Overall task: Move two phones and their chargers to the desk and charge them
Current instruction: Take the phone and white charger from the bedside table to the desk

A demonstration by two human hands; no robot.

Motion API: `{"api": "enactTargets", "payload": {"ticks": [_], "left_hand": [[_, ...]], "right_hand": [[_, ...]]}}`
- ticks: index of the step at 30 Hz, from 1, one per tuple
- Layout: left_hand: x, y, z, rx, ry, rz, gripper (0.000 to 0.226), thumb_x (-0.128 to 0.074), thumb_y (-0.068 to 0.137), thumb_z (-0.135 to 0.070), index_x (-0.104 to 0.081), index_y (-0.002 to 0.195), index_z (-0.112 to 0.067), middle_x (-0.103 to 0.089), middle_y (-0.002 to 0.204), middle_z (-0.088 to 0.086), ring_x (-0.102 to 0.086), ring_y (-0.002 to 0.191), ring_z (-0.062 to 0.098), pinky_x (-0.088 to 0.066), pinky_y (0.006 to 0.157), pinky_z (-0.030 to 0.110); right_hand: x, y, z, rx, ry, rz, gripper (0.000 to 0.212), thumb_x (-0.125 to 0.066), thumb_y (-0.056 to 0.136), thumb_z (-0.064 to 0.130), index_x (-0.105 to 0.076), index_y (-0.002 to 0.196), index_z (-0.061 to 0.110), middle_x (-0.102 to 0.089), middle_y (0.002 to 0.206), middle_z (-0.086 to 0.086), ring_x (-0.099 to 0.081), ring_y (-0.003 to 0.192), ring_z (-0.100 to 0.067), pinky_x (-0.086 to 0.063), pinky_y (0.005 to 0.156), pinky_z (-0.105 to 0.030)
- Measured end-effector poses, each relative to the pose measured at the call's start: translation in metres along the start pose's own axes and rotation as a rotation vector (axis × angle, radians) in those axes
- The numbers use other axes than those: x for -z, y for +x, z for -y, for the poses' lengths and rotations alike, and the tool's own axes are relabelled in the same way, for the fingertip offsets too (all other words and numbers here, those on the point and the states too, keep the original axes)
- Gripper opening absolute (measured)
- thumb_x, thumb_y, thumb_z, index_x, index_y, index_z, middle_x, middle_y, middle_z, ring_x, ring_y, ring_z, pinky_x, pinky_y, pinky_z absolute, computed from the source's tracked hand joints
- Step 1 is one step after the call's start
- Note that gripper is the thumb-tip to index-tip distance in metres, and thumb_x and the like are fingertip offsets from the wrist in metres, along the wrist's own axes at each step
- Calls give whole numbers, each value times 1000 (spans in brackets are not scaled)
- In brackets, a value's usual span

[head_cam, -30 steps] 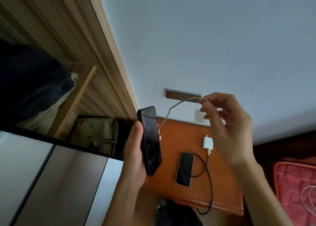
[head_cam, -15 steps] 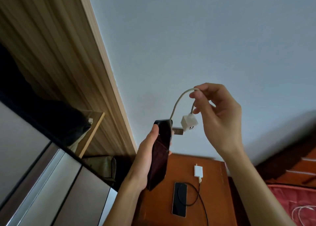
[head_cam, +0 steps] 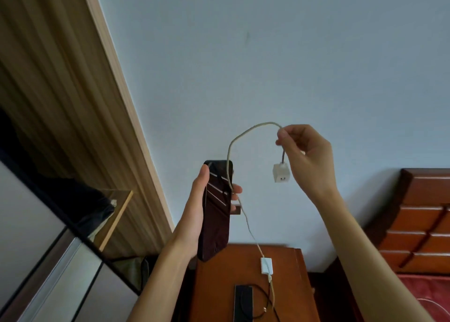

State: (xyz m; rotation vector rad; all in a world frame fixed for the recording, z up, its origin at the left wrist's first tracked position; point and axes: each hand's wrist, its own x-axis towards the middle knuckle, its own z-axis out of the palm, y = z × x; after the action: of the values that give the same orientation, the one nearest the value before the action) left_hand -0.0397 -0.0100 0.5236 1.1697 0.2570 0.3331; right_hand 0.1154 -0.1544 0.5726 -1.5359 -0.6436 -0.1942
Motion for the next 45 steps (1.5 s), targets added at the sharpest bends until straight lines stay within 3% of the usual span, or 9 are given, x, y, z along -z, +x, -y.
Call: {"api": "enactTargets", "payload": {"ticks": [4, 7, 14, 20, 24, 28, 32, 38, 45], "left_hand": [[-16, 6, -26, -69, 72, -15, 72, -46, 88, -74, -68, 122, -15, -72, 103, 17, -61, 92, 27, -46, 86, 44], [-31, 5, -43, -113, 107, -29, 73, -46, 88, -75, -70, 121, -15, -73, 106, 18, -64, 92, 28, -52, 87, 42], [-75, -9, -62, -204, 119, -86, 77, -46, 85, -78, -68, 125, -15, -73, 113, 19, -67, 97, 29, -52, 88, 42], [-118, -16, -74, -261, 50, -105, 76, -53, 82, -76, -69, 121, -13, -72, 107, 18, -65, 88, 26, -54, 81, 37], [-141, -19, -77, -286, -1, -118, 73, -52, 85, -73, -67, 121, -11, -72, 103, 18, -64, 84, 24, -55, 76, 34], [-152, -21, -81, -313, 45, -175, 71, -49, 86, -73, -67, 118, -12, -72, 103, 18, -64, 84, 25, -52, 77, 36], [-153, -20, -85, -295, 36, -232, 70, -49, 86, -74, -66, 113, -12, -70, 101, 19, -61, 78, 25, -49, 75, 37], [-134, -19, -88, -292, -35, -413, 71, -53, 83, -75, -68, 111, -11, -71, 101, 16, -65, 83, 24, -52, 79, 37], [-85, -34, -92, -311, -101, -494, 78, -58, 76, -79, -67, 112, -10, -69, 95, 14, -67, 78, 25, -56, 74, 35]], "right_hand": [[8, -20, -25, -101, 10, 48, 17, -58, 98, 29, -65, 85, 20, -61, 64, 12, -61, 61, -6, -47, 60, -17], [14, -36, -43, -110, 4, 136, 21, -55, 100, 31, -69, 86, 23, -58, 60, 7, -53, 55, -7, -44, 53, -17], [24, -54, -75, -153, 26, 327, 25, -56, 95, 38, -76, 105, 27, -74, 101, 21, -67, 94, -1, -53, 75, -21], [25, -59, -99, -164, 99, 486, 27, -57, 97, 30, -70, 120, 23, -73, 114, 12, -63, 89, 15, -48, 78, -10], [18, -65, -102, -173, 121, 616, 46, -56, 94, 44, -57, 134, 22, -66, 123, 13, -65, 95, 11, -52, 69, -9], [11, -67, -109, -143, -31, 704, 21, -63, 93, 39, -70, 105, 23, -69, 87, 15, -61, 68, 6, -47, 60, -12], [16, -71, -121, -181, -71, 662, 39, -56, 96, 41, -66, 74, 11, -60, 57, 7, -54, 50, 2, -40, 50, -13], [39, -55, -127, -142, -97, 506, 56, -49, 100, 43, -62, 56, 13, -52, 40, 16, -49, 41, -3, -34, 48, -13], [88, -19, -108, -203, 133, 495, 48, -66, 85, 54, -67, 57, 14, -63, 54, 2, -50, 49, -7, -40, 51, -19]]}}
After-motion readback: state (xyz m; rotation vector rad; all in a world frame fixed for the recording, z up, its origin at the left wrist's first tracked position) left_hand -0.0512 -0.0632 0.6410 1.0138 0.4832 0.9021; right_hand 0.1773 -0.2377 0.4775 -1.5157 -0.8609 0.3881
